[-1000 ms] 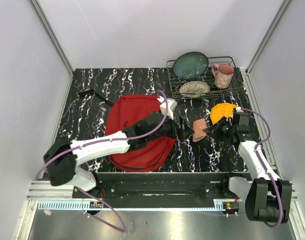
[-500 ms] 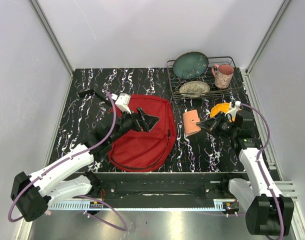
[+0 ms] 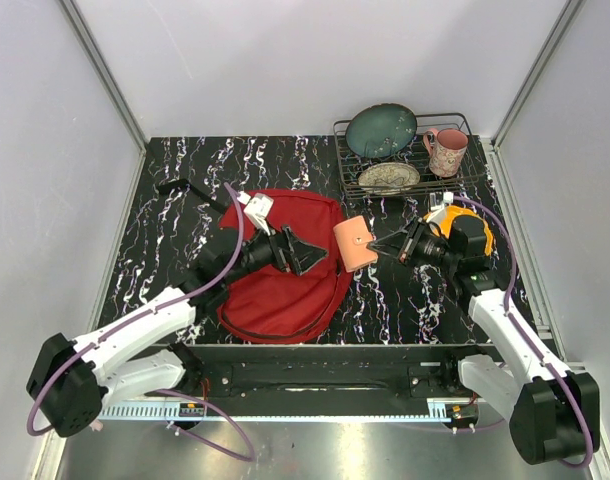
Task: Pack the student bag
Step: Pick up the personal item from the center of the board.
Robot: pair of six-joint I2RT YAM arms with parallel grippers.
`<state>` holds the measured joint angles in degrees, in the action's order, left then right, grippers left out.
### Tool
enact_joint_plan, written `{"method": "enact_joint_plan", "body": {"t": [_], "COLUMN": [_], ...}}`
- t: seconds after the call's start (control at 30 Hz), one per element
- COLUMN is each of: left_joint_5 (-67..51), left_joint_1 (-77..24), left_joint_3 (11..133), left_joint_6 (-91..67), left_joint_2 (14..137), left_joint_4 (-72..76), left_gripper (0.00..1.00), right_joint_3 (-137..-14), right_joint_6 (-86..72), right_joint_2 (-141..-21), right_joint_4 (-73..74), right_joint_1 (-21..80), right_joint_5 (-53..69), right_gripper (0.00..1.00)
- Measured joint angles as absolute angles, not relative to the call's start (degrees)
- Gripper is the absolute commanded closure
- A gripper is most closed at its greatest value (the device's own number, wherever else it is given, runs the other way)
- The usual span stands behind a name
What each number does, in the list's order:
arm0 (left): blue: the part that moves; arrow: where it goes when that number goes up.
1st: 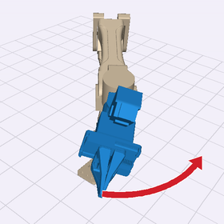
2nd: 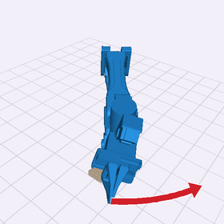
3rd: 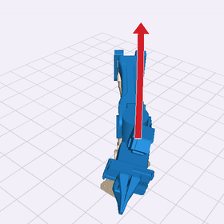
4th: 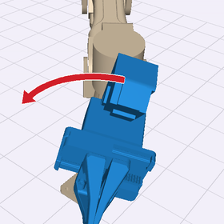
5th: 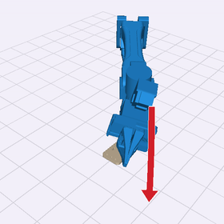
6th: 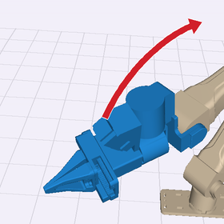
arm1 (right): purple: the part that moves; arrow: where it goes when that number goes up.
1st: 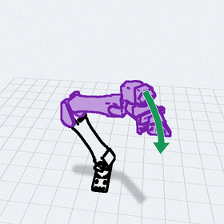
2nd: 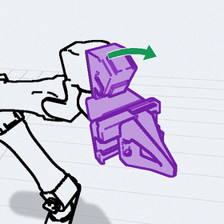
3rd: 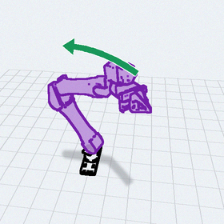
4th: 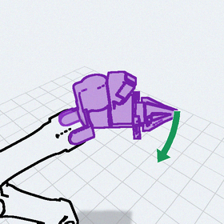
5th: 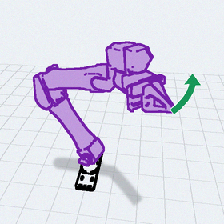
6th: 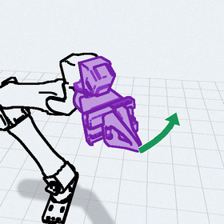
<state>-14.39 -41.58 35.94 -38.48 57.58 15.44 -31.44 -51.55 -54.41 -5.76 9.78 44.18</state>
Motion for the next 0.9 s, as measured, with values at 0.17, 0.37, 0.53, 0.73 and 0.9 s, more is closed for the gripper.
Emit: {"method": "enact_joint_plan", "body": {"t": [0.17,0.37,0.53,0.73,0.9], "left_joint_5": [-18.3,-21.3,-22.3,-22.3,-23.0], "left_joint_1": [-40.7,-40.1,-40.1,-40.0,-40.0], "left_joint_3": [35.5,31.9,30.3,30.3,31.6], "left_joint_6": [-39.8,-43.8,-46.2,-46.9,-47.2], "left_joint_2": [60.6,63.8,65.5,66.3,68.8], "left_joint_4": [21.1,30.3,36.6,41.3,42.3], "left_gripper": [0.01,0.01,0.01,0.01,0.01], "right_joint_3": [-31.4,-30.5,-29.9,-29.9,-29.9], "right_joint_6": [-53.5,-56.4,-58.4,-58.9,-59.3], "right_joint_2": [-54.4,-54.4,-54.5,-54.8,-55.3], "right_joint_4": [-9.8,-14.9,-19.0,-21.2,-23.2], "right_joint_1": [10.4,10.8,11.4,12.8,14.9], "right_joint_5": [46.4,49.2,51.7,53.5,55.2], "right_gripper": [1.00,1.00,1.00,1.00,1.00]}}
